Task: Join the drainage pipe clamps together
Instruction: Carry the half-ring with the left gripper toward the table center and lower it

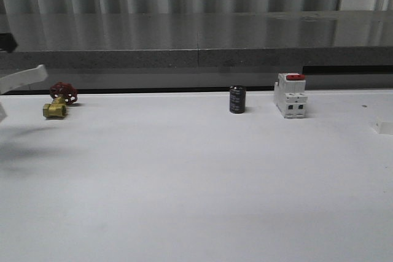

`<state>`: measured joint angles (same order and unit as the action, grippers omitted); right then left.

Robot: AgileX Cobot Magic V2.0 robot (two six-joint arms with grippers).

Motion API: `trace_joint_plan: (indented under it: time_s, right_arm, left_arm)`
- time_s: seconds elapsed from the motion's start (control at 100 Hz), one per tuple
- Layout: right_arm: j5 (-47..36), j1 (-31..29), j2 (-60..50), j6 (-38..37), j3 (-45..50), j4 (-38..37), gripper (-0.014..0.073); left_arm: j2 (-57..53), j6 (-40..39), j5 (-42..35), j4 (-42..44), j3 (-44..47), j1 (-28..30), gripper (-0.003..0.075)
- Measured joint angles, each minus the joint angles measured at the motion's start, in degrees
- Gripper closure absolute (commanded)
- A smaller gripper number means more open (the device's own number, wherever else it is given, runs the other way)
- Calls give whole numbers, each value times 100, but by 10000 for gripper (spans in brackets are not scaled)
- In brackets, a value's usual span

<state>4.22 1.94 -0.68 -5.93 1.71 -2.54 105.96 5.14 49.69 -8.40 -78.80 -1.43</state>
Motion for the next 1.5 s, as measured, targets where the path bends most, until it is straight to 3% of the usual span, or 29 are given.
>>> trace_joint_plan:
  time_s: [0.27,0.48,0.79,1.5]
  right_arm:
    - [0,0,0,0,0,0,661]
    - [0,0,0,0,0,0,661]
    - [0,0,0,0,0,0,661]
    - [0,0,0,0,0,0,661]
  left_arm:
    - [198,-514,-333,-40,0,-1435,741]
    - [605,-1013,-694,-50,0,-1959,741]
    - [1014,-1434,-1002,-40,0,-2041,741]
    - [1064,-1520,-1117,-31,0,-2041,738]
